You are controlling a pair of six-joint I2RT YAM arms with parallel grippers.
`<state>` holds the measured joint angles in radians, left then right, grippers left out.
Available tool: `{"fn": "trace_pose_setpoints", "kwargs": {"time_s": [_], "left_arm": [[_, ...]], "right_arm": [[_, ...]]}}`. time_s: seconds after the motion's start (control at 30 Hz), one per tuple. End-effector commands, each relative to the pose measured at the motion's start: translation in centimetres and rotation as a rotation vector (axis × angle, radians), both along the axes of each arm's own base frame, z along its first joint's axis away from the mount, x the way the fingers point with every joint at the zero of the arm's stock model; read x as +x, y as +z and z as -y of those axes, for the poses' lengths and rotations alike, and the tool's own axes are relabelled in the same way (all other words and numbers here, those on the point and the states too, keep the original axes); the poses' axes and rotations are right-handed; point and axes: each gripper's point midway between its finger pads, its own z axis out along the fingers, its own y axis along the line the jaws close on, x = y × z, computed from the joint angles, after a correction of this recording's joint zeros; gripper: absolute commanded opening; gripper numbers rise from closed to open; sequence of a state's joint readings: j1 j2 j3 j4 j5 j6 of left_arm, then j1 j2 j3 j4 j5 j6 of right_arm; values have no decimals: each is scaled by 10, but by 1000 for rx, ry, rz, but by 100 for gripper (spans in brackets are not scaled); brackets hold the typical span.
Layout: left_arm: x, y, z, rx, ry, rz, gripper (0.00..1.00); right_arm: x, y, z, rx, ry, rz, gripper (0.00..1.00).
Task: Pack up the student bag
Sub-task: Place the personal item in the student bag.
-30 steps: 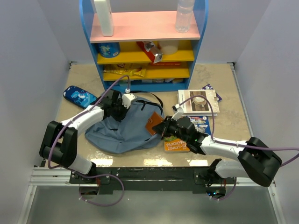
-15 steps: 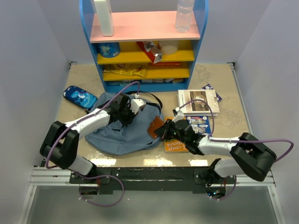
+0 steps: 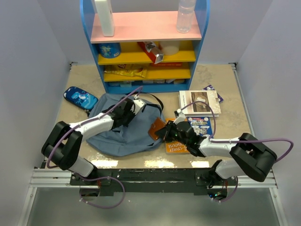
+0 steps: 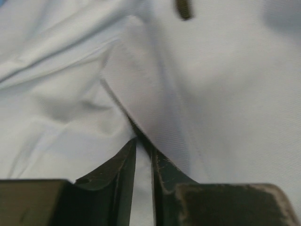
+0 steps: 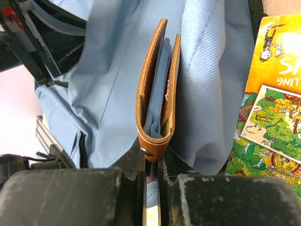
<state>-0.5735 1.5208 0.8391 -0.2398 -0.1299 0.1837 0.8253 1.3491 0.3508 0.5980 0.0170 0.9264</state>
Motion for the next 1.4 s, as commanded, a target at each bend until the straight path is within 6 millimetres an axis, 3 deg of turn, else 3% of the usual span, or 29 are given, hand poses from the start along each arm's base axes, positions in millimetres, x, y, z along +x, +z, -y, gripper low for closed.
{"fn": "trace_pose_setpoints", "kwargs": {"time_s": [0.0,0.17,0.23,0.27,0.37,0.43,0.47,0.83,1.0,1.17,1.37], "left_arm": [[23,26,-13,28,102,193,25],[17,17,-6,56,84,208,29],[16,20,-1,40,80,225,41],[15,22,0,38,81,234,56],[13,28,6,31,70,263,71],[10,30,10,28,56,272,74],[9,29,10,33,57,274,83],[25,13,1,132,112,340,83],[29,4,-4,175,126,355,72],[34,14,-8,172,157,404,56],[41,26,-10,164,189,449,56]], "right_arm": [[-4,-13,1,-11,7,-25,0],[-4,-12,-1,-6,13,-22,0],[-4,-13,0,-8,14,-22,0],[-5,-13,0,-10,14,-23,0],[-6,-15,1,-13,14,-25,0],[-6,-17,2,-16,13,-30,0],[-6,-17,1,-14,14,-28,0],[-11,-16,-1,-3,39,-33,0],[-13,-16,2,2,36,-36,0],[-15,-18,2,10,40,-43,0],[-16,-17,-3,16,61,-50,0]]}}
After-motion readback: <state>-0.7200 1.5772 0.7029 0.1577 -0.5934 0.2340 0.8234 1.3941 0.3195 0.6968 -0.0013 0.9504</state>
